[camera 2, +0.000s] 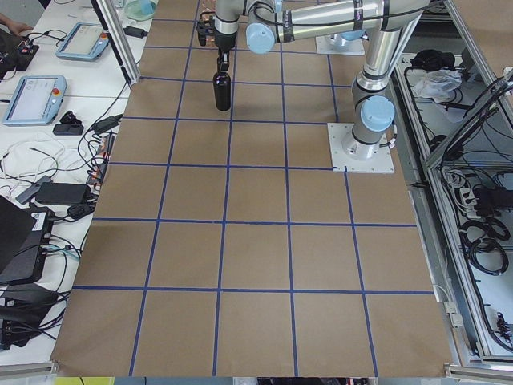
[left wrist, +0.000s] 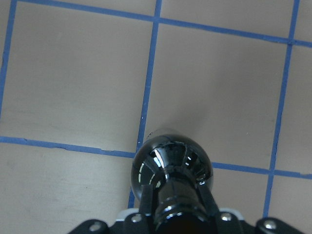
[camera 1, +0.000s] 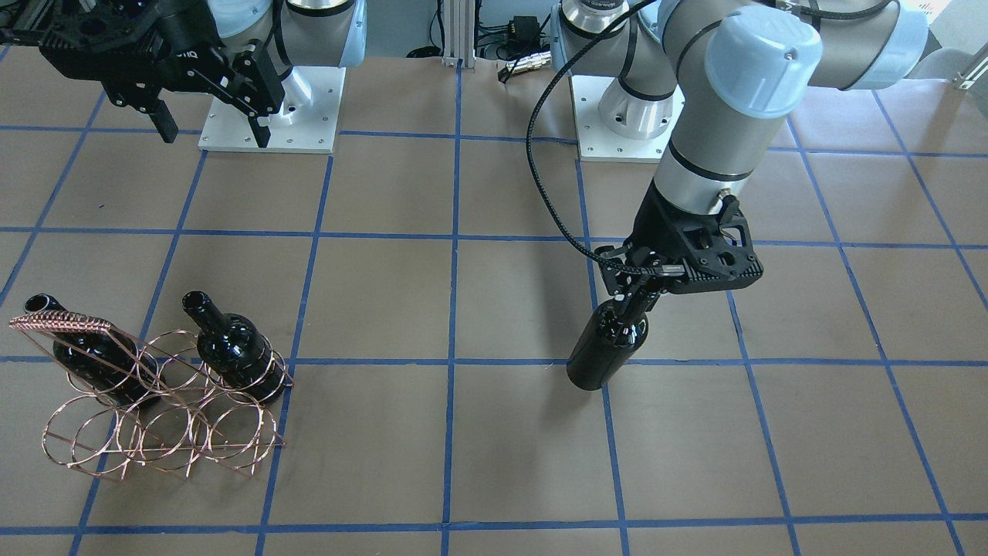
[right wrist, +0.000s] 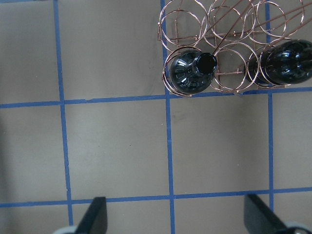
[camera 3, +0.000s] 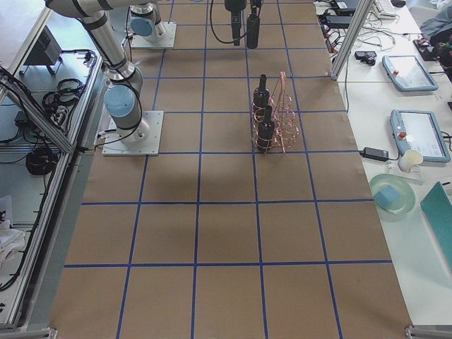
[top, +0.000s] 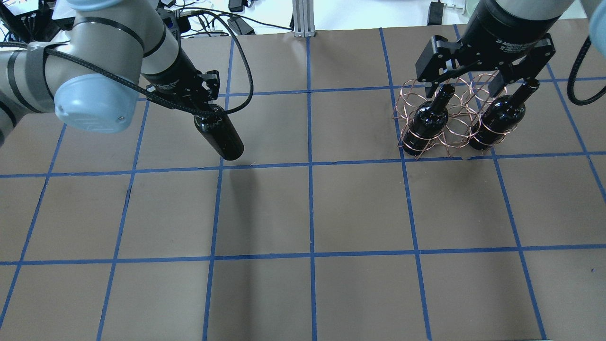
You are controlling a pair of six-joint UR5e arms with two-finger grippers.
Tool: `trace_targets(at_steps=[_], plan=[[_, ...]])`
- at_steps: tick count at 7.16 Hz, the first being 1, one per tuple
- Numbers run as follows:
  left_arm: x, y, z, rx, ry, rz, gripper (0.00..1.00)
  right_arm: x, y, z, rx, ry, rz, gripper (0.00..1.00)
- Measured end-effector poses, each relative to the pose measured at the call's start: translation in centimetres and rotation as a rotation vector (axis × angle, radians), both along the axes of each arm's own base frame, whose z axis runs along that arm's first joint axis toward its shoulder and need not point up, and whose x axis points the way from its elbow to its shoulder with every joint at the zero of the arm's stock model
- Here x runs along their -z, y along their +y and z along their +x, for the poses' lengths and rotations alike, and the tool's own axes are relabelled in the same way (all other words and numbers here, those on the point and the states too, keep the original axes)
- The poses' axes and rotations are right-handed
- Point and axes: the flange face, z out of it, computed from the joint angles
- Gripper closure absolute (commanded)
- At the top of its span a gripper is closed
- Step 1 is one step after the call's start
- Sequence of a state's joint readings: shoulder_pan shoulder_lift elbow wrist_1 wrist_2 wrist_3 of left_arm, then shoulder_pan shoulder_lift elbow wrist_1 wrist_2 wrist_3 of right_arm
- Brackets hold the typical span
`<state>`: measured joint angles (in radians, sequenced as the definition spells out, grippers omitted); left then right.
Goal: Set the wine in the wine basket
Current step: 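Lift the bottle with the left gripper and swing it upright, then lower the held bottle upright onto the table with the left gripper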
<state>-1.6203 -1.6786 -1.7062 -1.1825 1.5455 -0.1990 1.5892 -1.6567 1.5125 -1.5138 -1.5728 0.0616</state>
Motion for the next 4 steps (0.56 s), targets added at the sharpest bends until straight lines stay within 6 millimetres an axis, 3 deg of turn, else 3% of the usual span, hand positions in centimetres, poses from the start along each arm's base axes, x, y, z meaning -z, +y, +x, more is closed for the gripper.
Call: trace_targets(at_steps=[2,4], plan=[[1.3,2.6,-0.2,0.006,-0.01,0.036,1.0,0.0,0.0,0.0,0.001,0.0,0.0,0.0],[2.2,3.9,-0.2,0.007,-0.01,0.059,1.0,0.0,0.0,0.0,0.001,0.0,0.001,0.0]])
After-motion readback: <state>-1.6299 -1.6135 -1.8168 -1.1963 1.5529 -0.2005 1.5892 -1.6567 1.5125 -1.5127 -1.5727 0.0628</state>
